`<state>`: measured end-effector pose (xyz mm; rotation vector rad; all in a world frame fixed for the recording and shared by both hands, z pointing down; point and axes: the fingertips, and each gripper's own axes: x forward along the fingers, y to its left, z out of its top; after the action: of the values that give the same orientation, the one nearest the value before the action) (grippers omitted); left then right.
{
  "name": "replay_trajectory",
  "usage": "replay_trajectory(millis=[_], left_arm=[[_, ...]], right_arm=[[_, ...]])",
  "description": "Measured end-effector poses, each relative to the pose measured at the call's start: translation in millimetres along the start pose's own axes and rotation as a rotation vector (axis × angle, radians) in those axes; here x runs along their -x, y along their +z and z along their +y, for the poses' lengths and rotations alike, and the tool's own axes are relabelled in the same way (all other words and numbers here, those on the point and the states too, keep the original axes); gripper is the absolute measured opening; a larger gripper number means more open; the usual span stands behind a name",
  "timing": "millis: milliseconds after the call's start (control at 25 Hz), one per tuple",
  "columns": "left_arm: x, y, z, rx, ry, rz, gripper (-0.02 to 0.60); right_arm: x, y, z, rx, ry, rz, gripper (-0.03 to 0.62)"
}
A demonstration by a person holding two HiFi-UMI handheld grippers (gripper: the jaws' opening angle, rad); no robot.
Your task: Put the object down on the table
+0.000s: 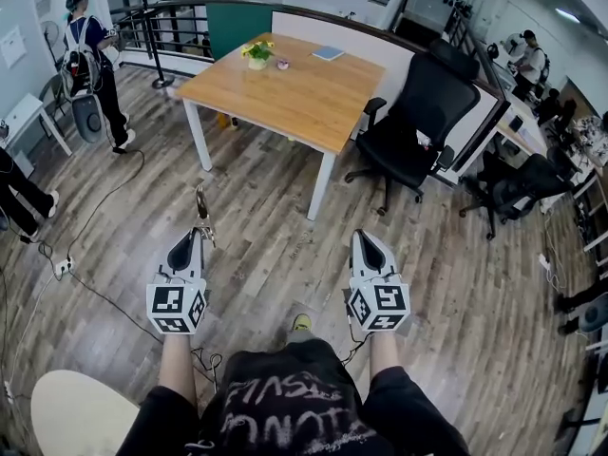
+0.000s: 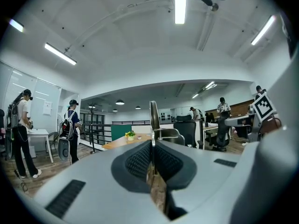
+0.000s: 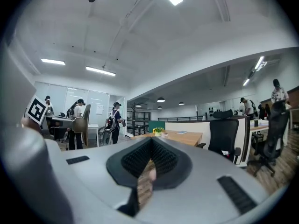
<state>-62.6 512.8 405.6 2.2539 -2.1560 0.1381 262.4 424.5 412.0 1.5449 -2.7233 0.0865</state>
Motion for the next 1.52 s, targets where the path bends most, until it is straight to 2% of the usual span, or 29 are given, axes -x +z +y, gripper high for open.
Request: replay_trajectory(millis=[480, 1040, 1320, 1520], left_arm=[[-83, -6, 20, -0.025, -0.015, 0.027, 0.014], [-240, -11, 39, -0.020, -0.003, 0.080, 0.014], [-316, 5, 44, -0.016, 0.018, 0.061, 0.014], [-353, 3, 47, -0.009, 0.024, 0.072, 0.014]], right_arm=[[-87, -9, -19, -0.001, 0.032, -0.005, 0.005], [-236, -23, -90, -0.026, 0.056, 0.051, 0.005], [-308, -16, -125, -0.038, 0.083, 0.049, 0.005], [-346, -12, -143, -0.063, 0.072, 0.022, 0.005]])
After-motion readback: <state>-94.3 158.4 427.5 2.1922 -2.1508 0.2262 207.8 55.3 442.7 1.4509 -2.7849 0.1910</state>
